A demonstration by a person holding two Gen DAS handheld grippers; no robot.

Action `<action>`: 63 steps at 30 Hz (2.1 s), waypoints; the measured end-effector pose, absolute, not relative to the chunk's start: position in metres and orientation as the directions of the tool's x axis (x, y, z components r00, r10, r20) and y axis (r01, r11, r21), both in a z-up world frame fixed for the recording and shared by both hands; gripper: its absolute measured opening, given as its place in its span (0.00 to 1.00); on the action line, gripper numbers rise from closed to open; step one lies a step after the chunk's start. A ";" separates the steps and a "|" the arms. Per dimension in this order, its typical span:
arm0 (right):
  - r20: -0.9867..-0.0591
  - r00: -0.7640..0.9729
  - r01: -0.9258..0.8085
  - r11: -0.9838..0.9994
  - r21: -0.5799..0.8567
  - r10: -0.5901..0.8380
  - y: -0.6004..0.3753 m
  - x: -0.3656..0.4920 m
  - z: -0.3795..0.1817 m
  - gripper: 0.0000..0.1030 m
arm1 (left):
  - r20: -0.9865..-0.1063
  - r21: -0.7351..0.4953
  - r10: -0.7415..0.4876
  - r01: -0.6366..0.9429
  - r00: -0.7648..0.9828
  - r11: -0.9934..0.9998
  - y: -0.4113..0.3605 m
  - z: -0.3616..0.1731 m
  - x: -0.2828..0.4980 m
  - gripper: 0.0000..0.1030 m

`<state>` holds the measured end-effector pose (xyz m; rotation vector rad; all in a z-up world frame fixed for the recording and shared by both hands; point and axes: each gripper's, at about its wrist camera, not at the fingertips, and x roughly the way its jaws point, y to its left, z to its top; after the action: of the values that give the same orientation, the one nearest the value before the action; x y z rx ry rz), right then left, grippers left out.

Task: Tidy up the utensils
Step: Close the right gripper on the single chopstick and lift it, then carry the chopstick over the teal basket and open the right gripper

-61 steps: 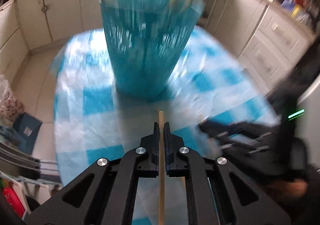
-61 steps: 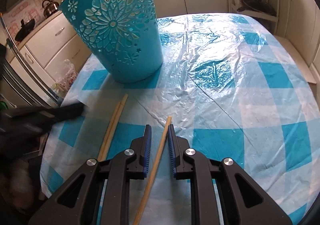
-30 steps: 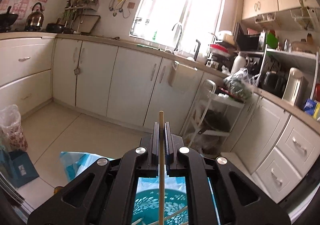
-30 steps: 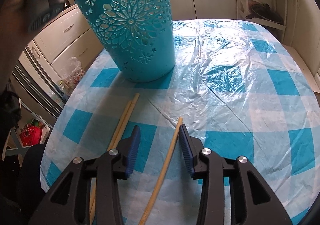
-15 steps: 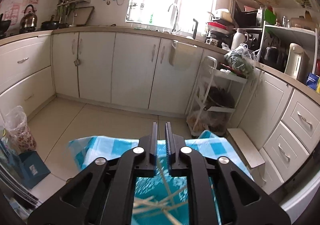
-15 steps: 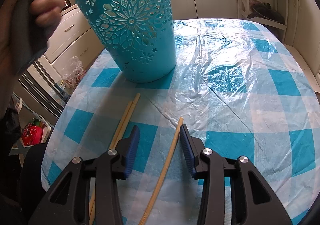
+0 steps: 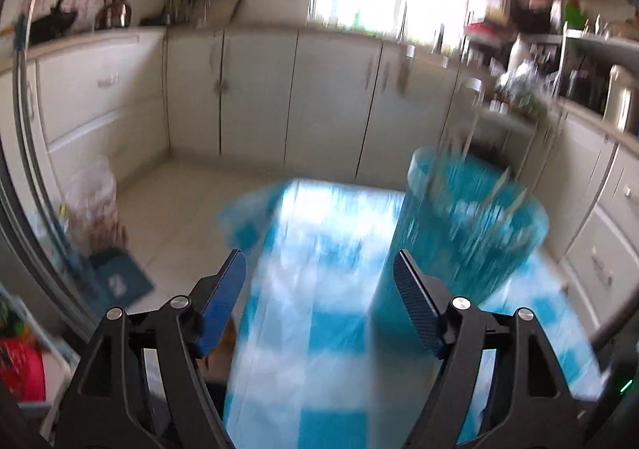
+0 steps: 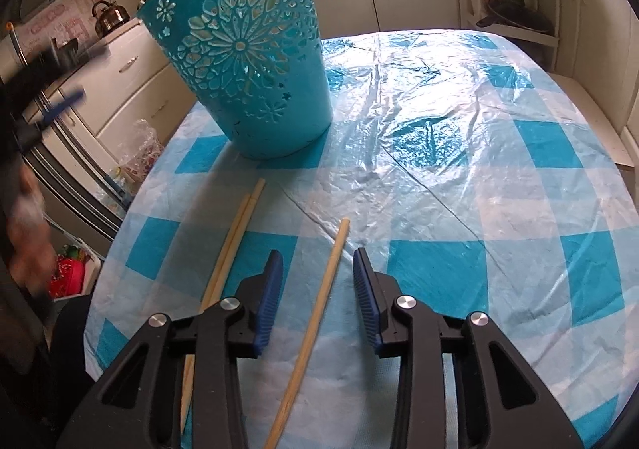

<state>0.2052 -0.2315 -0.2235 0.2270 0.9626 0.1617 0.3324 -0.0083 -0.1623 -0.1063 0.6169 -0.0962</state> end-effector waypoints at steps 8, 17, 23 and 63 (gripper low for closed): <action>-0.812 0.567 -0.009 0.988 0.156 0.134 -0.223 0.200 -0.224 0.18 | -0.656 -0.123 -0.149 0.090 0.739 0.988 -0.013 -0.203 0.336 0.78; -0.843 0.526 -0.058 0.994 0.096 0.113 -0.217 0.200 -0.223 0.09 | -0.688 -0.121 -0.166 0.114 0.706 0.986 -0.024 -0.218 0.337 0.82; -0.839 0.530 -0.067 0.992 0.104 0.124 -0.219 0.197 -0.223 0.07 | -0.690 -0.094 -0.157 0.128 0.706 0.987 -0.031 -0.219 0.335 0.83; -0.386 0.904 -0.057 0.947 0.318 0.184 -0.209 0.357 -0.061 0.06 | -0.745 -0.202 -0.212 0.088 0.632 0.975 -0.015 -0.234 0.354 0.85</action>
<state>0.3566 -0.2085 -0.0606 0.3059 0.4254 0.1266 0.3543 -0.0147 -0.2335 -0.1516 0.8702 -0.1722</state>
